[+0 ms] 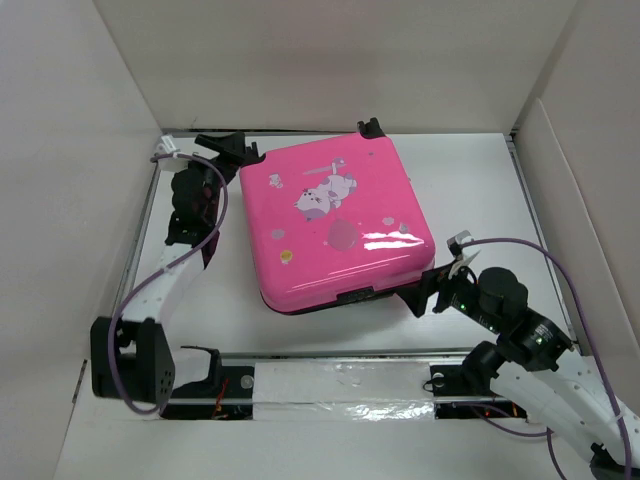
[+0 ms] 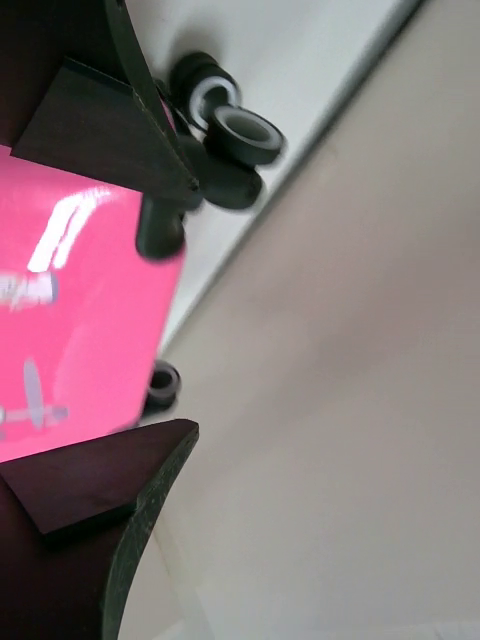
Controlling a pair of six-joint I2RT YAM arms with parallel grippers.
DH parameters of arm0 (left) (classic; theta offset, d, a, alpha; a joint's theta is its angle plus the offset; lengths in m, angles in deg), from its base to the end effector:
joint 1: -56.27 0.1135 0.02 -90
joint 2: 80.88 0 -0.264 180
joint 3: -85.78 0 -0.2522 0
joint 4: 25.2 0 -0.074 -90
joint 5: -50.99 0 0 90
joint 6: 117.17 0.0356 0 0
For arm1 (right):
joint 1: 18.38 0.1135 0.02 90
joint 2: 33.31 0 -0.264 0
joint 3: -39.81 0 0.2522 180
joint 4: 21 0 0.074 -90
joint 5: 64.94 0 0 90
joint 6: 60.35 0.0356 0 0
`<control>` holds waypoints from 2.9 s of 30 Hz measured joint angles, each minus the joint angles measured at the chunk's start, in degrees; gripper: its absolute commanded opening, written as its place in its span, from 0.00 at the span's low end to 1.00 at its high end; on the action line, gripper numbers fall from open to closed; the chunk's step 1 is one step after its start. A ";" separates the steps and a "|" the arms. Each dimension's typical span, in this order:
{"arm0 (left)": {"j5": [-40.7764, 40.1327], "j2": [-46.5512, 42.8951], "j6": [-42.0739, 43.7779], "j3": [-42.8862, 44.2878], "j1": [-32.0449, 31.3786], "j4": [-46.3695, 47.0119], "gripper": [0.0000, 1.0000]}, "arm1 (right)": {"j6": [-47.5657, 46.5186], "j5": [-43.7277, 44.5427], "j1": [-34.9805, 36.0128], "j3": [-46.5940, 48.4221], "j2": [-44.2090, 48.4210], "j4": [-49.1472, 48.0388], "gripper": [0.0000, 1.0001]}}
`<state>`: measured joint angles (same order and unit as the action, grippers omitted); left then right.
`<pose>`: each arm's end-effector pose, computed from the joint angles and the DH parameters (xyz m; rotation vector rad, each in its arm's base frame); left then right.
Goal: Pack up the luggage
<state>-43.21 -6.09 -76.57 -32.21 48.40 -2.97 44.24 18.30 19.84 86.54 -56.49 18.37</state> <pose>0.3022 -0.0391 0.3304 -0.5728 1.3336 -0.7734 0.0867 0.0736 0.2884 -0.4747 1.8526 0.7434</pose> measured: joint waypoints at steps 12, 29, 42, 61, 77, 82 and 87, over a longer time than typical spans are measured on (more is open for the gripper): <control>-4.83 -30.03 -1.22 -27.34 -2.75 -1.22 0.35 | 3.82 17.03 6.05 -4.57 -7.32 0.33 0.83; 4.96 -30.91 5.27 -42.14 -2.78 -10.47 0.06 | -6.99 8.39 -7.48 -12.98 -13.00 -23.54 0.67; 14.71 -31.43 8.20 -44.94 -6.47 -10.67 0.00 | -1.86 16.28 -13.62 -20.96 -2.32 -22.97 0.28; 14.10 -33.42 11.13 -45.00 -10.51 -13.18 0.00 | -10.27 6.64 -19.52 -20.13 -17.49 -38.38 0.48; 16.39 -34.14 11.50 -45.00 -10.75 -12.48 0.00 | -10.60 5.18 -19.63 -19.82 -22.18 -40.83 0.00; 17.49 -32.81 11.43 -45.00 -10.73 -9.68 0.00 | -9.33 5.11 -16.46 -19.61 -20.24 -38.51 0.00; 17.97 -29.73 10.29 -44.98 -10.62 -4.63 0.00 | -8.04 8.35 -1.90 -13.03 -21.77 -28.35 0.00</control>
<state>-25.25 -35.82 -66.28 -77.19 37.77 -7.61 36.19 26.65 17.94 73.52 -78.26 -9.98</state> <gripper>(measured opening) 0.003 0.021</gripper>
